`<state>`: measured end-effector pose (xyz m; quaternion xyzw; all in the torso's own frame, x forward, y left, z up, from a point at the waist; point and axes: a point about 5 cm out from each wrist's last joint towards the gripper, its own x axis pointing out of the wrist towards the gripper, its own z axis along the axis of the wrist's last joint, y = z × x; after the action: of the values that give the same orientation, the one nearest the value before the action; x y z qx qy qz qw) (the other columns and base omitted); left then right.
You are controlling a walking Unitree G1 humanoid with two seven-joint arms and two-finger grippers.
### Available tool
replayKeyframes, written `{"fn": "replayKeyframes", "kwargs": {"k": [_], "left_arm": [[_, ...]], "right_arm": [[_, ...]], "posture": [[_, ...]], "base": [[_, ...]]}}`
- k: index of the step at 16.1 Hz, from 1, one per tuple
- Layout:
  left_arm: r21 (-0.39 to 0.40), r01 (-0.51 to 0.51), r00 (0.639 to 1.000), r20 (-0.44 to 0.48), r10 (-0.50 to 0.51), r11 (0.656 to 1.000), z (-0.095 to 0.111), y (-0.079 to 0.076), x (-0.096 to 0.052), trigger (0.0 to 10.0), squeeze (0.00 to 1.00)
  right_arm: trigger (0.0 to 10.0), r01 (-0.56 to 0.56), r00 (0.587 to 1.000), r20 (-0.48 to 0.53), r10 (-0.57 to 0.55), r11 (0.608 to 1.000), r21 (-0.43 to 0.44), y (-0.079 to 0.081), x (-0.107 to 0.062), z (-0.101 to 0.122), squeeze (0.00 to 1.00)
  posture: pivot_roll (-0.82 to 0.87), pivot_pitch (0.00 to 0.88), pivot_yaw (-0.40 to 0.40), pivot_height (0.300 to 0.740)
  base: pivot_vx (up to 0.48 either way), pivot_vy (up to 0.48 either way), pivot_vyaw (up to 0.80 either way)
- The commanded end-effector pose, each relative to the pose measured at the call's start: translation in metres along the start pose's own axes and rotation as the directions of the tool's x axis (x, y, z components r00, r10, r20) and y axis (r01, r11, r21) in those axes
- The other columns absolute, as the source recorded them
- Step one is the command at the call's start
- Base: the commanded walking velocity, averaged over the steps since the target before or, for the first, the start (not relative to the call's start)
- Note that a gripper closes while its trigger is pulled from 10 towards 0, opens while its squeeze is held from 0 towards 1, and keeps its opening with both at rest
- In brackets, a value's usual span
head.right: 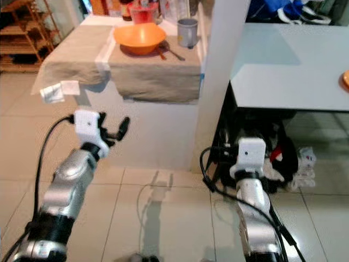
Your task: Setting the table
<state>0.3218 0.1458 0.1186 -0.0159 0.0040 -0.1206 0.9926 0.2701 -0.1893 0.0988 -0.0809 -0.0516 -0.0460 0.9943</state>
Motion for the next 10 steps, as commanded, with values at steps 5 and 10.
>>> {"fn": "replayKeyframes", "kwargs": {"k": [5,10], "left_arm": [[0.034,-0.007,0.999,0.035,0.006,0.999,0.0102,-0.0015,0.0021,10.0,0.00],[0.027,-0.022,0.999,0.033,0.021,0.999,0.0099,-0.0031,0.0025,10.0,0.00]], "right_arm": [[10.0,-0.056,0.997,0.058,0.056,0.998,-0.002,0.0084,0.0054,0.0157,0.00],[10.0,-0.078,0.996,0.048,0.077,0.997,0.016,0.0109,0.0064,0.0155,0.00]], "posture": [[-0.06,0.042,0.043,0.740],[-0.06,0.040,0.045,0.740]], "base": [[0.171,0.231,0.00],[0.290,0.382,0.00]]}}
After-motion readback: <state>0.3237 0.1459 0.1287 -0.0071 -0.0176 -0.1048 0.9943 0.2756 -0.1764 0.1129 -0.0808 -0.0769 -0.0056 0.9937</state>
